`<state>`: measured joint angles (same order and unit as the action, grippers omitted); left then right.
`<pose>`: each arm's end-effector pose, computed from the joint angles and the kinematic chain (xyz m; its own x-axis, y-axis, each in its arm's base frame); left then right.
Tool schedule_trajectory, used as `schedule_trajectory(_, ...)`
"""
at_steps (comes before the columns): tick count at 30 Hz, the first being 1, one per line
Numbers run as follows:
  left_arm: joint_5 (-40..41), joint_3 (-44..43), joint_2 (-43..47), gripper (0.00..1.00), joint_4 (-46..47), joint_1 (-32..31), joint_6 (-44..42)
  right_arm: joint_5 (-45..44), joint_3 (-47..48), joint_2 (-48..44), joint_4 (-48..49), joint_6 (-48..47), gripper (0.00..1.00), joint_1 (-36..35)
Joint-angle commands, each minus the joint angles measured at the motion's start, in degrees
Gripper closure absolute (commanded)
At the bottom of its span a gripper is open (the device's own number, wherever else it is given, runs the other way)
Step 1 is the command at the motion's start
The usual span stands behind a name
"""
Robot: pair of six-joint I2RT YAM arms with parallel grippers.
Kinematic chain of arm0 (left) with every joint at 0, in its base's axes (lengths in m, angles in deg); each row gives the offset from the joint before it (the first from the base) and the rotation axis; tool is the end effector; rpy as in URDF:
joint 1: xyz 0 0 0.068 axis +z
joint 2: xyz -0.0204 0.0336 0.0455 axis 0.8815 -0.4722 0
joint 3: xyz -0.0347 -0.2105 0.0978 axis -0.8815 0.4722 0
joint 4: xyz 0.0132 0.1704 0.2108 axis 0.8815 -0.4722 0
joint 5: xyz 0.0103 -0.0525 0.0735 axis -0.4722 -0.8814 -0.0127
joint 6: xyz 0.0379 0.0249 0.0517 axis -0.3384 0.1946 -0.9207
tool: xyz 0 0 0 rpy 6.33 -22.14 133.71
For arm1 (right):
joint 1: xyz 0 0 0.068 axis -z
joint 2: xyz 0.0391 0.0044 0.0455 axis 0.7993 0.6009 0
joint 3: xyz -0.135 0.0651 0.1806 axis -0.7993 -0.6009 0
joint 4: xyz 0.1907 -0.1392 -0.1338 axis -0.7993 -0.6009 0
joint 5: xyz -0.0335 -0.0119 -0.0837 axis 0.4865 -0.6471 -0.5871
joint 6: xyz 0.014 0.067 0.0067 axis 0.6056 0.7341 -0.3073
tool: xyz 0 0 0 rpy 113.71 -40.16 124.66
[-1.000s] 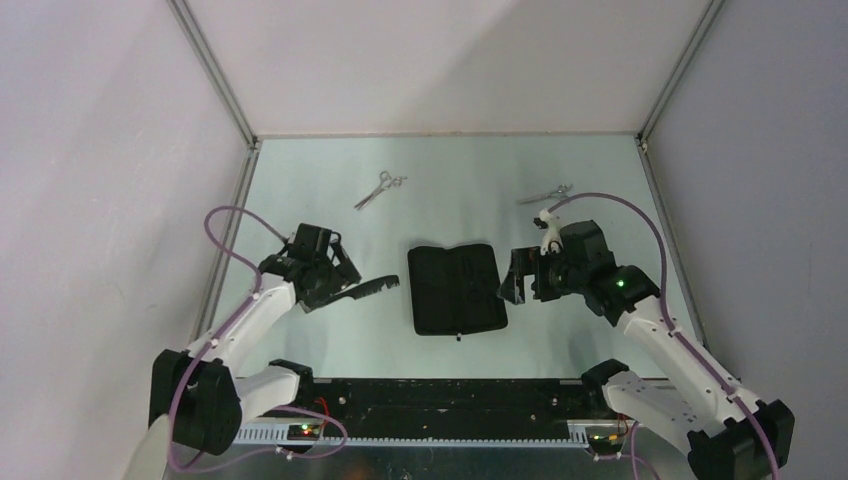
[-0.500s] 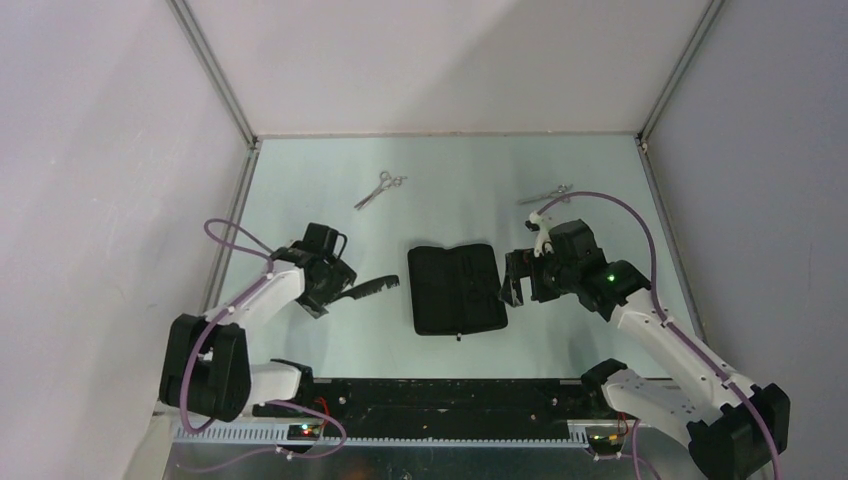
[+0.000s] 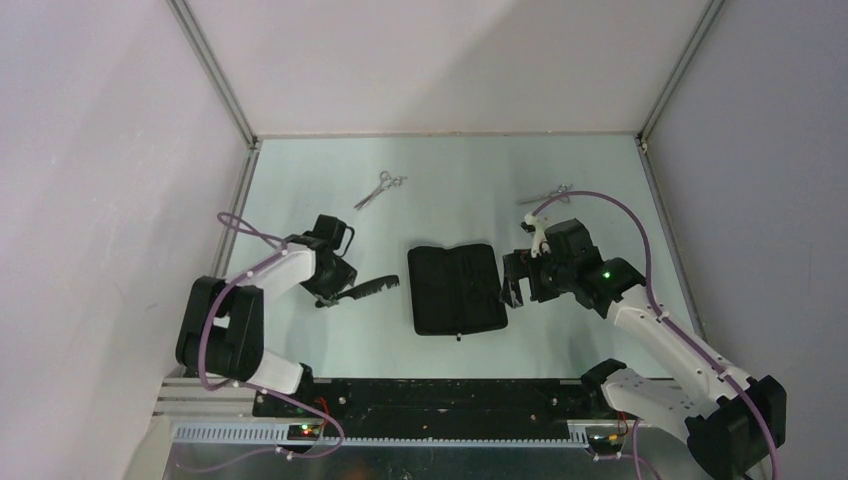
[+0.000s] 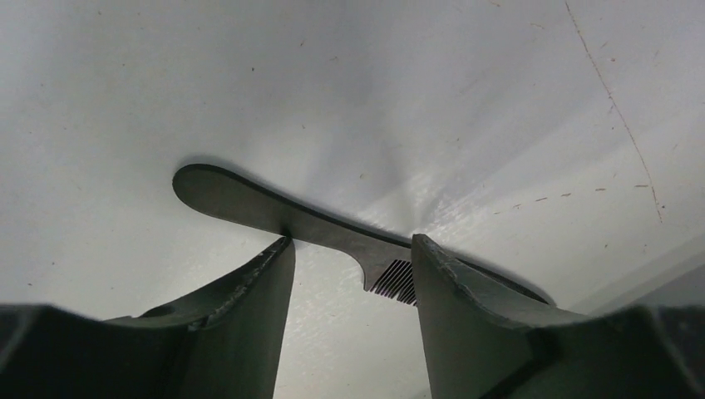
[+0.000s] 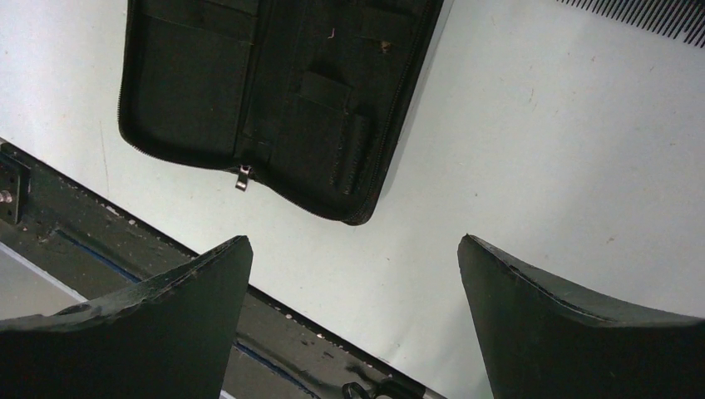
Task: Sort the hair-cutting tools
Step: Adjust the comb at the center of the board.
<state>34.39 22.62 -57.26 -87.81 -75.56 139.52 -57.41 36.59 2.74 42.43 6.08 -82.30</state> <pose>0.2523 -0.0503 0.0941 -0.5504 -0.7911 -0.2669 -0.7927 0.5955 -0.1303 0.2055 0.1264 0.2169 -0.7612 -0.2175 -0.6109 -0.4484 0.8572 0.2534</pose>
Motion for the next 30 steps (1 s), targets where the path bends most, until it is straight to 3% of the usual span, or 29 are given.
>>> schedule_trajectory(1,2.1,-1.7,-4.4,0.43,-0.6,0.6,-0.4,-1.9,2.4,0.3,-0.6,-1.2,0.01,-0.7)
schedule_trajectory(9,3.8,-8.0,-8.3,0.65,-2.9,0.8,-11.1,-2.9,2.4,0.4,-0.6,-1.2,0.01,-2.4)
schedule_trajectory(16,-0.5,-9.4,-9.7,0.92,0.2,-0.6,-19.7,-3.5,2.4,0.9,-0.4,-0.9,0.01,-3.7)
schedule_trajectory(27,-0.9,-12.2,-5.2,0.98,2.5,-6.6,-29.2,-4.2,2.4,1.1,-0.9,0.1,0.01,-5.7)
schedule_trajectory(28,-0.5,-12.6,-4.7,0.96,1.7,-7.0,-29.5,-4.2,2.4,1.0,-1.0,0.2,0.01,-5.8)
schedule_trajectory(30,0.2,-13.3,-3.1,0.82,0.7,-7.2,-29.0,-4.5,2.4,0.7,-1.2,0.6,0.01,-6.3)
